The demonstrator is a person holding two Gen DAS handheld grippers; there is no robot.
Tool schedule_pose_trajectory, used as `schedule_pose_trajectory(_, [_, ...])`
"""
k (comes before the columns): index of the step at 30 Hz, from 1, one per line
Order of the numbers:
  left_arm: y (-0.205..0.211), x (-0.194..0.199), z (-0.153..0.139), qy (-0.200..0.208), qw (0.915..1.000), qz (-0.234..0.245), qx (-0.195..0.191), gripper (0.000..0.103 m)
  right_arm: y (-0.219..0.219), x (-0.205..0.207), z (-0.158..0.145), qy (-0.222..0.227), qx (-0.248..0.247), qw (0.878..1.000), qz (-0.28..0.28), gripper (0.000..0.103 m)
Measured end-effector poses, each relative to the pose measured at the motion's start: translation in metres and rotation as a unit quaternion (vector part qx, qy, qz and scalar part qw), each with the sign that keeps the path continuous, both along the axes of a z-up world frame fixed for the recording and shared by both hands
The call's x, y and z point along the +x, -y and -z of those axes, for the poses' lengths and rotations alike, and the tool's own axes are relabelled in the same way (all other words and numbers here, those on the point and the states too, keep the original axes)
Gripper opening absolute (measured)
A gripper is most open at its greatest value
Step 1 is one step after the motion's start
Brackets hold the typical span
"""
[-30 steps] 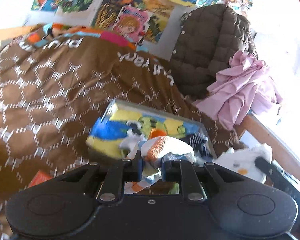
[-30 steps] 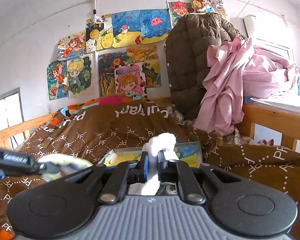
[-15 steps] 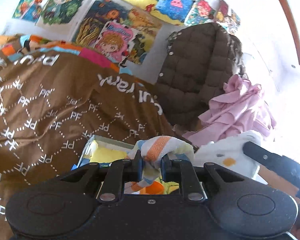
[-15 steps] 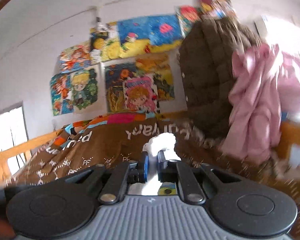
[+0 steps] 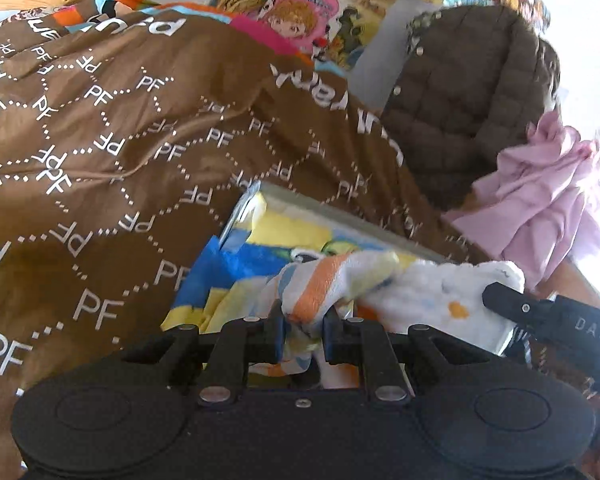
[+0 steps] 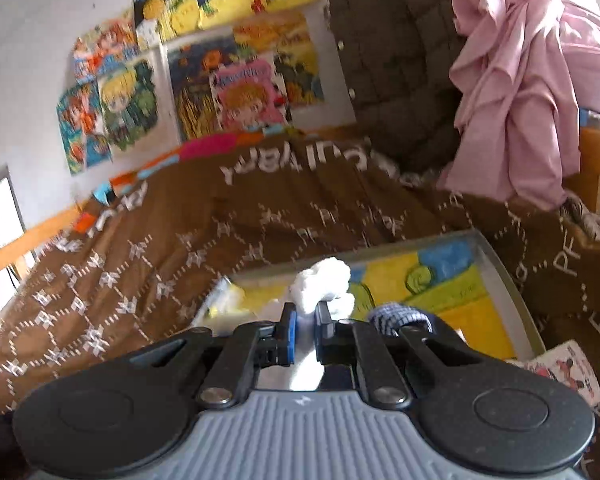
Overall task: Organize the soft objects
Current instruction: 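Carry the striped cloth over the tray with left tool while right tool carries the towel, then open left tool to drop the striped cloth while right tool releases the towel into the tray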
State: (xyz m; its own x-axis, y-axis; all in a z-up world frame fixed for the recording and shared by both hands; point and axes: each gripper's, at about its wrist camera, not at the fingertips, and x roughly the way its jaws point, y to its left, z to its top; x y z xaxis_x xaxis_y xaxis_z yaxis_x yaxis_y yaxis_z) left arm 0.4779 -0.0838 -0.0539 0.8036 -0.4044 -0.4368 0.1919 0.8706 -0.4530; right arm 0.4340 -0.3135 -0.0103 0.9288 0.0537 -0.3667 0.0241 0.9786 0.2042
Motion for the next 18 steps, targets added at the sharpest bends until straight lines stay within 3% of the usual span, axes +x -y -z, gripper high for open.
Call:
schedule_pose_trajectory(7, [0.015,-0.004,-0.001,0.006,0.9975,-0.011,0.07,0.019,-0.003,0.002,0.019,-0.031,-0.011,0.999,0.022,0.012])
schedule_pose_trajectory(18, [0.023,-0.005,-0.002,-0.009,0.997,0.002,0.076,0.026,0.0,-0.002,0.015,-0.049,-0.025,0.998,0.022,0.023])
